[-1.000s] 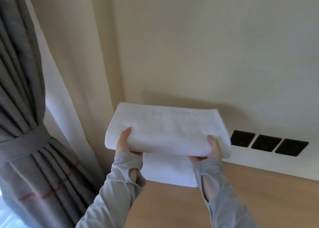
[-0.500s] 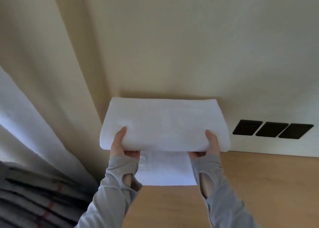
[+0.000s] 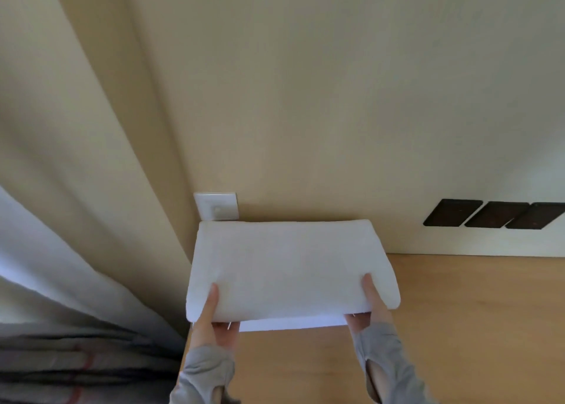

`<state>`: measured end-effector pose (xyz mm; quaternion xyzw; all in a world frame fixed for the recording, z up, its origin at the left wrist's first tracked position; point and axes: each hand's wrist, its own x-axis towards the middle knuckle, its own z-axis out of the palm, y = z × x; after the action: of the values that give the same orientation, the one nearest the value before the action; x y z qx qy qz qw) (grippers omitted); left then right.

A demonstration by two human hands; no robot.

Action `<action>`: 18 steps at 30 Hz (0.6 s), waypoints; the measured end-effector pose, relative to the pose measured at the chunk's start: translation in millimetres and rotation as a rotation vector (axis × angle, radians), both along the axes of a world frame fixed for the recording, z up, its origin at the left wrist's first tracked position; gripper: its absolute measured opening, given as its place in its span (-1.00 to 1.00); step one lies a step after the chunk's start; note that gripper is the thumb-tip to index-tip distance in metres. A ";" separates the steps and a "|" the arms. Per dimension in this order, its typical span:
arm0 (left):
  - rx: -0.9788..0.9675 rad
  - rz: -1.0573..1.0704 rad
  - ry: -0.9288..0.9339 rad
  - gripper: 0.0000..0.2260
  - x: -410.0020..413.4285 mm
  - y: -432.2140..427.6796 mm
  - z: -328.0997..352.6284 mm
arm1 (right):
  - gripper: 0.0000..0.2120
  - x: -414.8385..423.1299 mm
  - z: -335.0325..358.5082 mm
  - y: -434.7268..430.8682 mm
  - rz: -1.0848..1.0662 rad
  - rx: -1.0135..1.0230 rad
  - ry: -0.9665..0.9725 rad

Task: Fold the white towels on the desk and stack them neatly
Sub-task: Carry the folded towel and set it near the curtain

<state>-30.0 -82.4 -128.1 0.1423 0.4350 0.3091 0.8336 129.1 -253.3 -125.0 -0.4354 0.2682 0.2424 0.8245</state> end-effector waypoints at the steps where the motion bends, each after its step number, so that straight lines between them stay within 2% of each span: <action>1: 0.039 -0.018 0.074 -0.63 -6.8 7.1 -1.9 | -0.47 2.0 0.3 -5.8 0.007 -0.020 -0.012; 3: 0.114 -0.105 0.213 -0.64 -16.2 27.9 -1.0 | -0.37 13.8 -3.0 -22.9 0.053 -0.138 -0.051; 5: 0.130 -0.232 0.267 -0.50 -16.9 48.1 6.1 | -0.28 32.5 -1.6 -36.9 0.167 -0.268 -0.057; 8: 0.201 -0.497 0.396 -0.41 -5.9 76.0 22.9 | -0.32 65.4 7.4 -42.2 0.409 -0.363 -0.037; 11: 0.318 -0.700 0.619 -0.34 12.9 98.9 38.0 | -0.25 97.0 21.8 -26.0 0.701 -0.622 -0.063; 14: 0.398 -0.770 0.735 -0.40 31.5 109.4 47.4 | -0.33 110.4 34.0 -2.0 0.799 -0.705 -0.101; 18: 0.657 -0.669 0.875 -0.45 39.0 108.6 50.4 | -0.43 107.1 37.6 12.7 0.766 -0.832 -0.349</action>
<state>9.0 26.2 -77.7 0.6313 0.5498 0.0629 0.5433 236.2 -240.5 -87.5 -0.8212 0.0249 0.3223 0.4702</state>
